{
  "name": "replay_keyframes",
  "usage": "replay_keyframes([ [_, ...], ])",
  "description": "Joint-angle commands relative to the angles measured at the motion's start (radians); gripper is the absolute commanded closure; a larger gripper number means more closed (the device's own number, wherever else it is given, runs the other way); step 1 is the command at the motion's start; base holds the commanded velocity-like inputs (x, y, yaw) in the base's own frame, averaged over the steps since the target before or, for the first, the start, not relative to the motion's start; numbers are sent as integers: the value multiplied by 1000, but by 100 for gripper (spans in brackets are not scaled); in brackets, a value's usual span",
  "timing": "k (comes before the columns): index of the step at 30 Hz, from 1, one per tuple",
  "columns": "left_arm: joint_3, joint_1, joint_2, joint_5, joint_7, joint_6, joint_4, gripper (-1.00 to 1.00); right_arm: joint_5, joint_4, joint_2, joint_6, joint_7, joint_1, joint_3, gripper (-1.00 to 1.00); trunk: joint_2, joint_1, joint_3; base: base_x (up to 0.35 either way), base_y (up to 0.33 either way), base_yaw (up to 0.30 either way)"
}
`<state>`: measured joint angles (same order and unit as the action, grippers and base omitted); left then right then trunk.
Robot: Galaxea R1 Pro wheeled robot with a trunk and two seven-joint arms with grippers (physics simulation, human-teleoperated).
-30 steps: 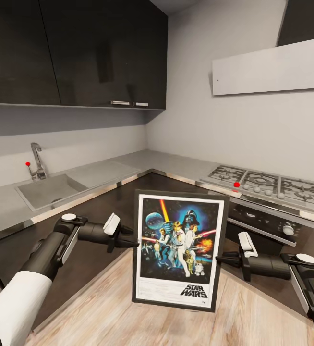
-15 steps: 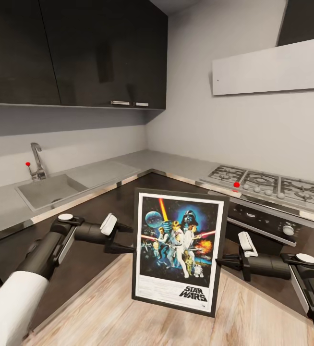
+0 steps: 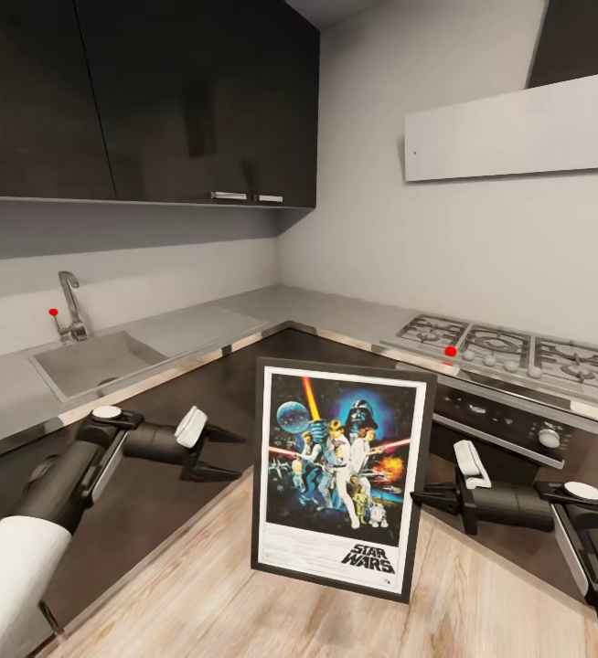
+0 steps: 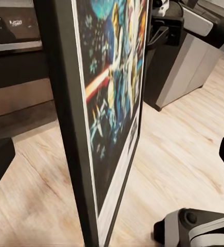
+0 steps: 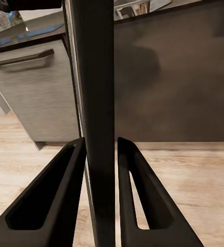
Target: Pick up the poster from the kitchen countertop and hang it on one of the wall nails in the kitchen.
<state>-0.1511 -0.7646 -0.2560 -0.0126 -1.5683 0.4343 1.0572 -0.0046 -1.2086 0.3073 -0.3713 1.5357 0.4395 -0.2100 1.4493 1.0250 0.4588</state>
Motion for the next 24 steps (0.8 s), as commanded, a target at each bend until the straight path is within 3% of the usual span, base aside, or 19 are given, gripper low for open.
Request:
replay_keyframes([
  [1,-2,-1,-5,-1,-3,11,-1,-100,-1,0,0,-13,6,1,-1,100,1,0,1,0,0,0],
  [6,-2,0,-28,0,-3,9,-42,-100,-1,-2,2,-7,7,1,-4,100,1,0,1,0,0,0],
  [9,-2,1,-43,-1,-3,-76,-135,-100,-1,-2,5,42,11,0,-7,100,1,0,1,0,0,0],
  [17,-1,1,-46,-1,-3,-157,-288,-100,1,2,11,54,12,-2,-9,100,1,0,1,0,0,0],
  [18,-1,1,-46,-1,-3,-191,-320,-100,1,2,12,55,12,-3,-9,100,1,0,1,0,0,0],
  [19,0,1,-45,-2,-3,-260,-409,-100,1,3,14,55,13,-3,-11,100,1,0,1,0,0,0],
  [22,1,1,-45,-3,-3,-307,-482,-100,1,1,14,55,13,-5,-12,100,1,0,1,0,0,0],
  [23,4,6,-45,-8,8,-478,-714,-100,3,-1,15,54,14,-8,-14,100,1,0,1,0,0,0],
  [24,4,6,-45,-10,41,-513,-765,-100,2,-1,15,54,14,-8,-20,100,1,0,1,0,0,0],
])
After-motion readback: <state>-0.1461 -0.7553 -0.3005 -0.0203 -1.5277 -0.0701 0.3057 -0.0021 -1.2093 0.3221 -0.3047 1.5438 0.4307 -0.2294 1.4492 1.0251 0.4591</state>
